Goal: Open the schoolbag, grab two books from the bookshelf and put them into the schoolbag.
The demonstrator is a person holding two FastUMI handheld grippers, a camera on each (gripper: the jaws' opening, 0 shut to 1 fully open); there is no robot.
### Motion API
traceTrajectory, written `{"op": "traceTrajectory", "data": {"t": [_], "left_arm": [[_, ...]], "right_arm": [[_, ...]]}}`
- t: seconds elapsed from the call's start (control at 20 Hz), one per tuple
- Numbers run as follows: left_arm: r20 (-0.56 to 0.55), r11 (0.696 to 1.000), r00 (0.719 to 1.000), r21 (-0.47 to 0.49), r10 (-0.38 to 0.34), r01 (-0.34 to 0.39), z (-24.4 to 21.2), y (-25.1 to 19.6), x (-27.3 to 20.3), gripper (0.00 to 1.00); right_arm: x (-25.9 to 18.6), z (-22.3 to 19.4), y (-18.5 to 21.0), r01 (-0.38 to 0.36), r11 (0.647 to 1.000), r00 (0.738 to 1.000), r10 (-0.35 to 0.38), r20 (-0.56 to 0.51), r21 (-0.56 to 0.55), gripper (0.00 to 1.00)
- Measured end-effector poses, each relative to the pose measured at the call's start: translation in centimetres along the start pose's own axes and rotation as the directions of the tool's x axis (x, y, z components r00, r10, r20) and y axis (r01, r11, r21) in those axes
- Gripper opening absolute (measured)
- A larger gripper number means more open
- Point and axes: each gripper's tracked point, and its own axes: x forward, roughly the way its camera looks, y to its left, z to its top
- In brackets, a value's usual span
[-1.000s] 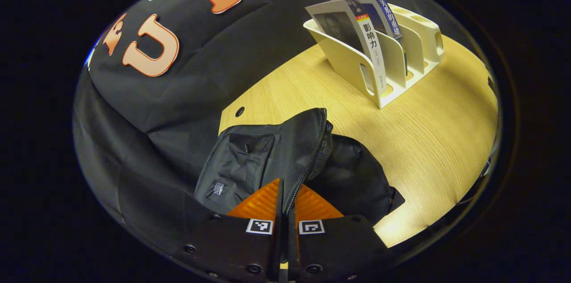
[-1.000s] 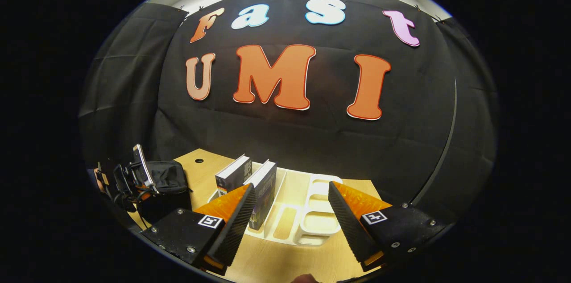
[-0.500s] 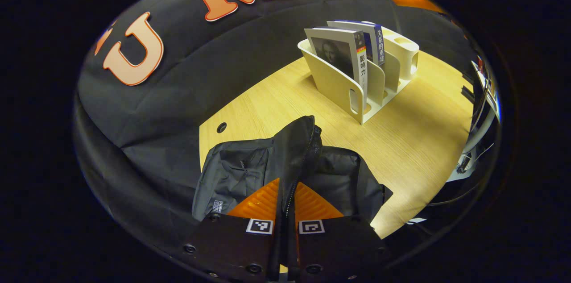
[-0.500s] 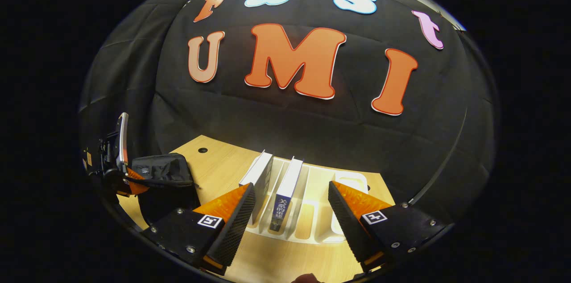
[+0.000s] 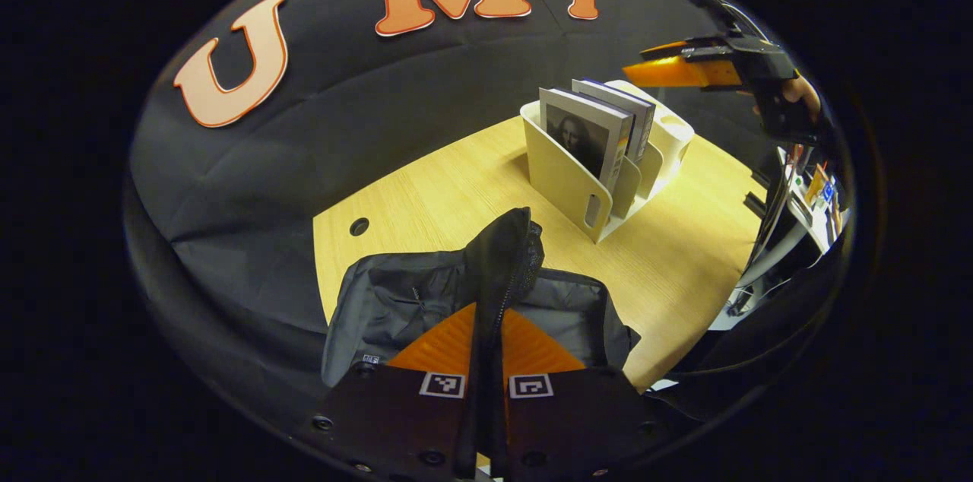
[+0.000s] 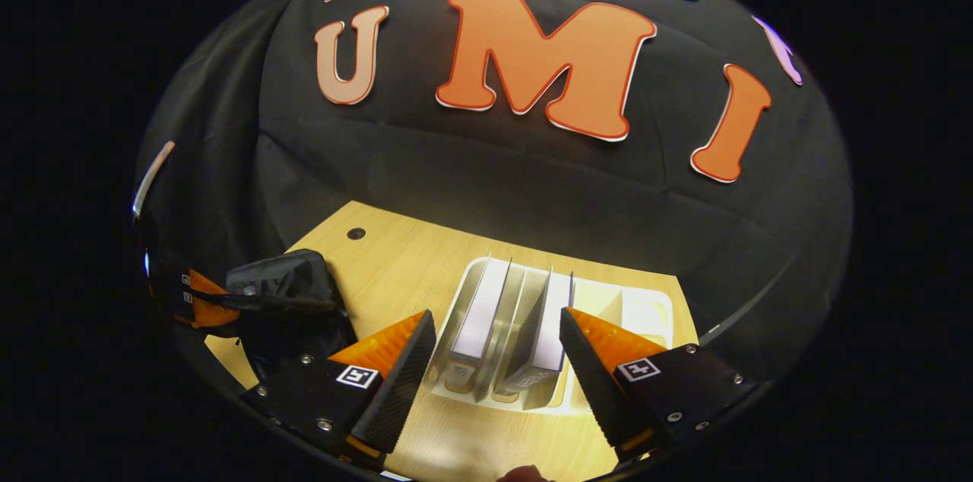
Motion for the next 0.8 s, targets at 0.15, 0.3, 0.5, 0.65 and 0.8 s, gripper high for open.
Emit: {"op": "traceTrajectory", "data": {"t": [0.15, 0.3, 0.5, 0.65, 0.8], "left_arm": [[-0.009, 0.999, 1.0, -0.034, -0.03, 0.029, 0.8, 1.7, 0.0, 0.07], [-0.014, 0.996, 0.998, -0.055, -0.064, 0.063, 1.2, 2.7, 0.0, 0.07], [-0.032, 0.994, 0.994, -0.035, -0.106, 0.105, 1.5, 2.9, -0.6, 0.07], [-0.046, 0.992, 0.991, -0.017, -0.123, 0.122, 1.6, 3.5, -1.1, 0.07], [-0.069, 0.99, 0.988, -0.014, -0.138, 0.138, 1.4, 4.2, -1.2, 0.07]], "right_arm": [[1.6, -1.3, 0.8, 0.009, 1.0, 0.987, -0.009, -0.16, -0.002, 0.98], [3.5, -0.8, 2.4, -0.02, 0.999, 0.972, 0.027, -0.234, 0.029, 0.99], [5.9, -1.1, 1.7, 0.009, 0.997, 0.944, 0.017, -0.331, 0.077, 0.99], [7.9, -1.8, 1.1, 0.036, 0.994, 0.92, 0.006, -0.391, 0.1, 1.0], [9.1, -2.5, 1.3, 0.034, 0.987, 0.887, 0.042, -0.459, 0.157, 1.0]]}}
